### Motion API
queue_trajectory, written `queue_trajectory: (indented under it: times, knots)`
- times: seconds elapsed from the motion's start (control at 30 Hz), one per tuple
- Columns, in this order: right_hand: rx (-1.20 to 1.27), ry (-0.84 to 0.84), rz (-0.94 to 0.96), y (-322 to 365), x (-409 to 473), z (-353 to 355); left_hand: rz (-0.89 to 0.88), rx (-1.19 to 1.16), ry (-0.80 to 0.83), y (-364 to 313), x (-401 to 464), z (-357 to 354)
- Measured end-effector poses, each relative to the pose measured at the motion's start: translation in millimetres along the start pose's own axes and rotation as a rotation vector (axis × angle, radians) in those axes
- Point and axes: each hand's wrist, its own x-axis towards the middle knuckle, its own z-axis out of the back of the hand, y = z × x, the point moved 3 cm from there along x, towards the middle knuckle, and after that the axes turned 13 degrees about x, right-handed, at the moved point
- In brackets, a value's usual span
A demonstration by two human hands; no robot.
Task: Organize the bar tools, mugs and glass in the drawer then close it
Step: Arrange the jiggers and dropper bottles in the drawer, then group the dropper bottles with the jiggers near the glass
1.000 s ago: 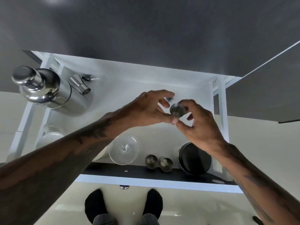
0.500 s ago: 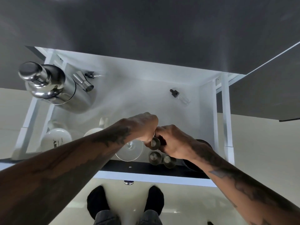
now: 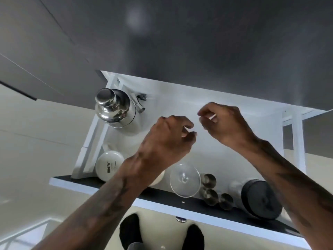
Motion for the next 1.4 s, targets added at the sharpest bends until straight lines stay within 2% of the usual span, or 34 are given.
queue_trajectory:
  times: [0.07, 0.13, 0.2, 0.33, 0.47, 0.57, 0.67, 0.73, 0.87, 1.0, 1.3, 1.4]
  knots:
    - [0.0, 0.066, 0.051, 23.5, 39.5, -40.6, 0.079, -0.099, -0.135, 19.6, -30.5, 19.1]
    - [-0.03, 0.23, 0.022, 38.8, 71.5, -90.0, 0.107, -0.165, -0.168, 37.9, -56.2, 24.1]
    - [-0.034, 0.298, -0.02, 47.1, 93.8, -131.6, 0.133, -0.252, -0.179, 56.6, -74.2, 19.6]
    - [-0.009, 0.244, -0.2, 47.0, 116.2, -171.6, 0.115, -0.301, -0.257, 86.4, -91.2, 13.1]
    - [-0.053, 0.211, -0.203, 41.1, 123.1, -185.2, 0.085, -0.311, -0.27, 103.9, -101.9, 17.0]
    - [-0.114, 0.226, -0.207, 30.2, 110.1, -165.1, 0.086, -0.301, -0.224, 107.8, -108.2, 19.9]
    - [-0.054, 0.112, -0.267, 15.8, 66.7, -97.6, 0.088, -0.263, -0.204, 105.8, -113.9, 17.7]
    - [-0.114, 0.066, -0.238, 6.2, 19.4, -42.3, 0.072, -0.243, -0.194, 96.4, -115.3, 14.8]
    - [-0.249, 0.334, -0.216, -22.3, -74.6, 13.5, 0.023, -0.239, -0.184, 72.8, -112.3, 4.7]
    - [-0.382, 0.583, -0.217, -47.2, -113.6, 3.3, 0.023, -0.219, -0.168, 60.4, -108.5, -2.5]
    - [-0.415, 0.745, -0.254, -53.9, -116.6, -4.1, 0.045, -0.191, -0.173, 54.5, -109.8, -13.3]
    - [-0.329, 0.728, -0.361, -51.9, -114.6, 9.2, 0.033, -0.21, -0.217, 53.2, -109.5, -9.8]
